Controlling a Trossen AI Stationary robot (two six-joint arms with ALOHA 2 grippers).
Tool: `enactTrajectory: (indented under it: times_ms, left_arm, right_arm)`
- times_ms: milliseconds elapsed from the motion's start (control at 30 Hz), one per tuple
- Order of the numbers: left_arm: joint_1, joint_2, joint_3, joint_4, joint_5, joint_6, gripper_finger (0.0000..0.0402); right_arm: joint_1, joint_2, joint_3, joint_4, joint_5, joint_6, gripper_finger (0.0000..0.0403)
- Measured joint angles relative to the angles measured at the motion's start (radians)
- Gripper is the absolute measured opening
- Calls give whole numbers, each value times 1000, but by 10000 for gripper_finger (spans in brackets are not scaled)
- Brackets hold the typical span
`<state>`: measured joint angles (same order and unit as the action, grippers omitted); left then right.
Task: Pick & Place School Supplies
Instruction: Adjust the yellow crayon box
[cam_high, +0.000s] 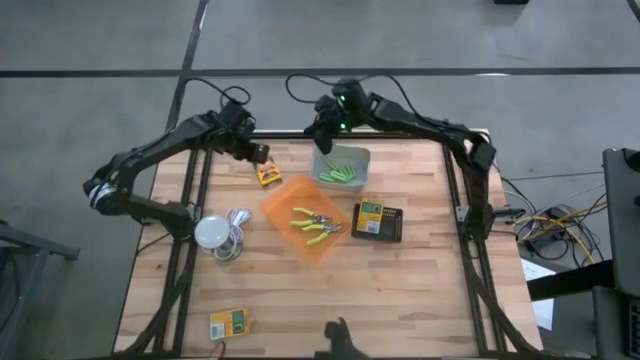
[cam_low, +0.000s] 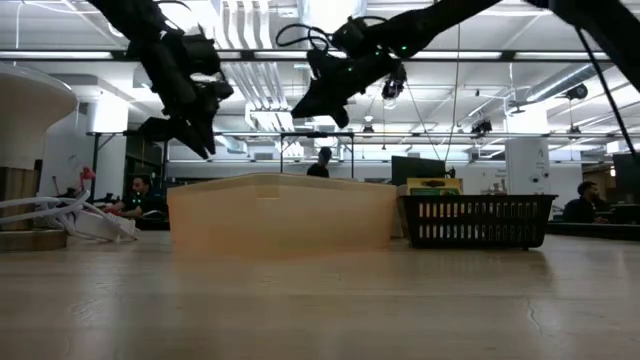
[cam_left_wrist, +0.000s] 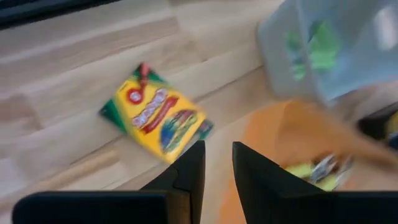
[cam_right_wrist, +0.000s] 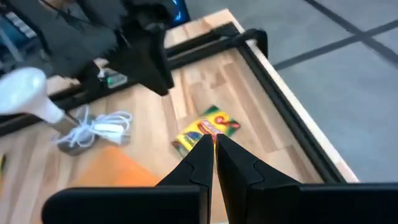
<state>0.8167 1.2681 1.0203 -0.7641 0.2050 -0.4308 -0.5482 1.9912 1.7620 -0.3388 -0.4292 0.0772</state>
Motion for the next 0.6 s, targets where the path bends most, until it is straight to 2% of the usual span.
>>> enactTrajectory:
  times_ms: [100,200,333,433,600]
  left_arm:
    - [26,-21,-49,108,79,-103,85]
    - [44,-29,-95,233,163,-199,85]
    - [44,-24,-130,274,130,-287,83]
    - [44,-29,-161,272,89,-339,81]
    - [44,-45,-223,248,86,-430,81]
  right_arm:
    - [-34,83,117,-122,-67,-46,18]
    - [-67,183,238,-224,-191,-82,18]
    - [-88,291,371,-250,-328,-120,18]
    - [-86,363,455,-259,-336,-125,18]
    - [-73,444,559,-272,-337,-146,18]
